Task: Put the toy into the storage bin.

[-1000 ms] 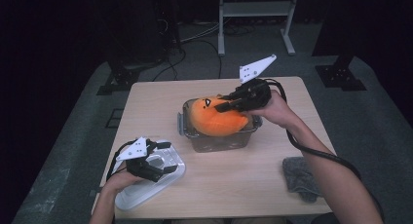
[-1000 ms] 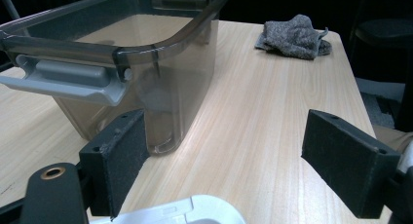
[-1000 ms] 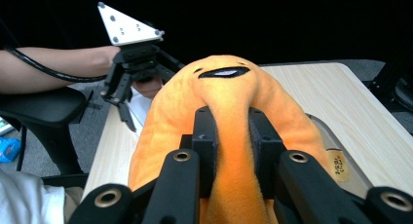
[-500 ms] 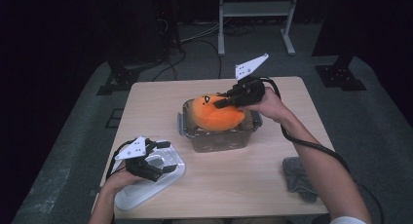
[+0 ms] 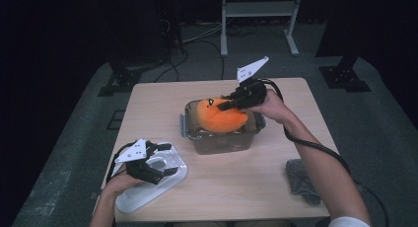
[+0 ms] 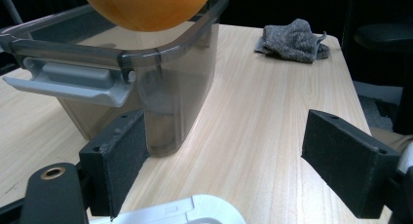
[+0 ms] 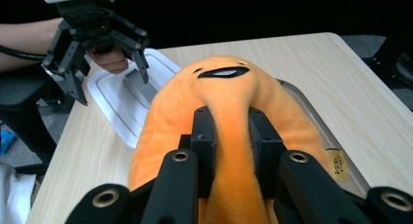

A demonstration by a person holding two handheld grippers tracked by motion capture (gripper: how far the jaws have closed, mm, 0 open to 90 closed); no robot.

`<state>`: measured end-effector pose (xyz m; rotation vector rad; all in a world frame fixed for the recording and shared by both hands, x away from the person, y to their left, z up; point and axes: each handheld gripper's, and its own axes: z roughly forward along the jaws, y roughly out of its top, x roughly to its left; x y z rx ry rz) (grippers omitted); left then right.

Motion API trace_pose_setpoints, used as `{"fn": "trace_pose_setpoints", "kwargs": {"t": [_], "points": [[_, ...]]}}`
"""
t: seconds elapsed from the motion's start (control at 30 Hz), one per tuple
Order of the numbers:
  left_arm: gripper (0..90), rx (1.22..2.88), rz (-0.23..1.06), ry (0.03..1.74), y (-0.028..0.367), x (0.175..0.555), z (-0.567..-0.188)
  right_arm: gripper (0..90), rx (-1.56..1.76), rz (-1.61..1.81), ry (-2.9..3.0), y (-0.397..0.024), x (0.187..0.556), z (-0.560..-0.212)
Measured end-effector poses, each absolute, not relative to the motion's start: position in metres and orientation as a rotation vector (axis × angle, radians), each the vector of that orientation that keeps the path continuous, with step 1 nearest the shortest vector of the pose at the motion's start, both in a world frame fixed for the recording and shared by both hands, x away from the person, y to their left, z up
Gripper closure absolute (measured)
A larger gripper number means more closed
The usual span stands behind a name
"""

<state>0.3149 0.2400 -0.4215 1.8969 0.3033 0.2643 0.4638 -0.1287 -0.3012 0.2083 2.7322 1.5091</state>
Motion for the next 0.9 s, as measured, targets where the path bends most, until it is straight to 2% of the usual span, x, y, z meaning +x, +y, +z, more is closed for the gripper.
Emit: {"fn": "trace_pose_setpoints", "kwargs": {"t": [0.9], "points": [[15.3, 1.903, 0.256, 0.311, 0.241, 0.311, -0.422, 76.0, 0.174, 1.422, 2.779, -0.115, 0.481, -0.319]]}}
